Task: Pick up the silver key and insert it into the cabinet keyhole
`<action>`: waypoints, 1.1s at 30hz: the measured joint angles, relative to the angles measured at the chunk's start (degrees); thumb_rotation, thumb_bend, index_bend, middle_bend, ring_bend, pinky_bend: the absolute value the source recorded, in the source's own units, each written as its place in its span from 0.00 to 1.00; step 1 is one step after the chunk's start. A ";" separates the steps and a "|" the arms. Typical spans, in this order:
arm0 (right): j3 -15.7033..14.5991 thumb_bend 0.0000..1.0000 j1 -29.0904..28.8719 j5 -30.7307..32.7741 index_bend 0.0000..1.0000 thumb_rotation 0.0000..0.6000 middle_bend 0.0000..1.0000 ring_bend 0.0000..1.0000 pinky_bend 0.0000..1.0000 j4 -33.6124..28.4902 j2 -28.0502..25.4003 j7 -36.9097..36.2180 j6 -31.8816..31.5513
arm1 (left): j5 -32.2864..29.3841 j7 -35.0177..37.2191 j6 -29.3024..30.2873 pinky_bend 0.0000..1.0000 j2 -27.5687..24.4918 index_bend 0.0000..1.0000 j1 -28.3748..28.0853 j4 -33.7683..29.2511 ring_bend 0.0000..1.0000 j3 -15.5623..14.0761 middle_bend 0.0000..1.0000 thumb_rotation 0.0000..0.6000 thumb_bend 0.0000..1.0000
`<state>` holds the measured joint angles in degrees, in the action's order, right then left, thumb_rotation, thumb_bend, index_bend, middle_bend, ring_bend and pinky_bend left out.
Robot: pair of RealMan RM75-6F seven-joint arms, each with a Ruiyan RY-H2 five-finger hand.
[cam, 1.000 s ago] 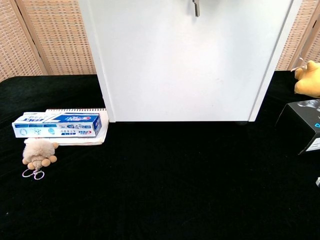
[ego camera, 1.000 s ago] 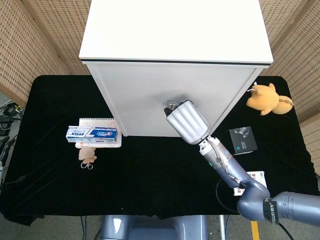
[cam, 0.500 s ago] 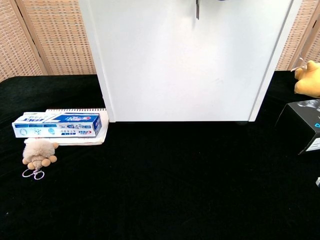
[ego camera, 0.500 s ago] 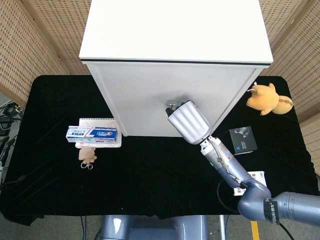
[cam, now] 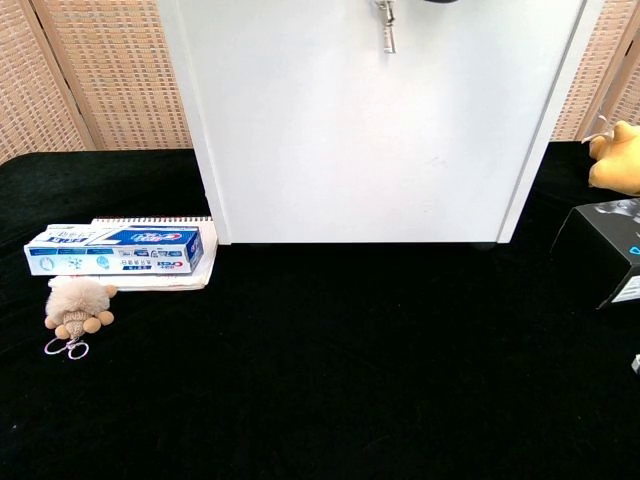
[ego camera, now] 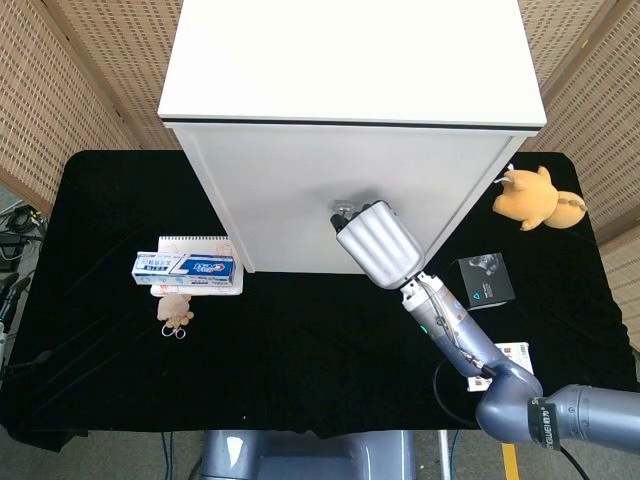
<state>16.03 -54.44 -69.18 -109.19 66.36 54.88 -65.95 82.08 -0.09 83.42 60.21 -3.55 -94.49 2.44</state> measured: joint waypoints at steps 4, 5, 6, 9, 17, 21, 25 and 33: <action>0.20 0.48 -0.05 0.11 0.55 1.00 0.87 0.85 1.00 -0.14 -0.20 0.10 -0.22 | 0.01 -0.02 -0.01 0.00 0.01 0.00 -0.01 0.01 0.00 -0.01 0.00 1.00 0.00; 0.28 0.48 -0.08 0.13 0.55 1.00 0.87 0.85 1.00 -0.20 -0.29 0.15 -0.29 | 0.01 -0.04 -0.01 0.00 0.02 0.00 -0.01 0.03 0.00 0.00 0.00 1.00 0.00; 0.34 0.48 -0.10 0.14 0.56 1.00 0.87 0.85 1.00 -0.26 -0.36 0.17 -0.35 | 0.00 -0.03 -0.02 0.00 0.01 0.00 -0.02 0.02 0.00 0.00 0.00 1.00 0.00; 0.47 0.48 -0.11 0.25 0.57 1.00 0.87 0.85 1.00 -0.51 -0.65 0.15 -0.45 | -0.06 0.03 -0.07 0.00 -0.01 0.00 -0.04 0.01 0.00 0.03 0.00 1.00 0.00; 0.38 0.48 0.60 -0.74 0.57 1.00 0.87 0.84 1.00 -1.83 -2.03 -0.41 -1.29 | -0.04 0.41 0.07 0.00 -0.15 0.00 0.04 0.01 0.00 0.06 0.00 1.00 0.00; -0.43 0.48 2.32 -3.49 0.57 1.00 0.86 0.83 1.00 -2.89 -3.88 -2.25 -2.51 | 0.08 0.79 0.22 0.00 -0.30 0.00 0.11 0.05 0.00 0.05 0.00 1.00 0.00; -2.28 0.47 5.81 -8.29 0.56 1.00 0.83 0.79 1.00 -3.43 -6.46 -6.24 -5.23 | 0.62 1.40 0.66 0.00 -0.51 0.00 0.32 0.05 0.00 -0.08 0.00 1.00 0.00; -8.47 0.12 17.32 -20.47 0.43 1.00 0.59 0.52 0.62 0.14 -11.43 -20.79 -16.73 | 2.23 1.65 2.21 0.00 -0.68 0.00 0.95 -0.37 0.00 -0.58 0.00 1.00 0.00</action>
<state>7.56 -37.12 -89.66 -109.05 54.93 34.09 -82.68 84.31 1.57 85.63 59.53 -2.60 -94.86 1.86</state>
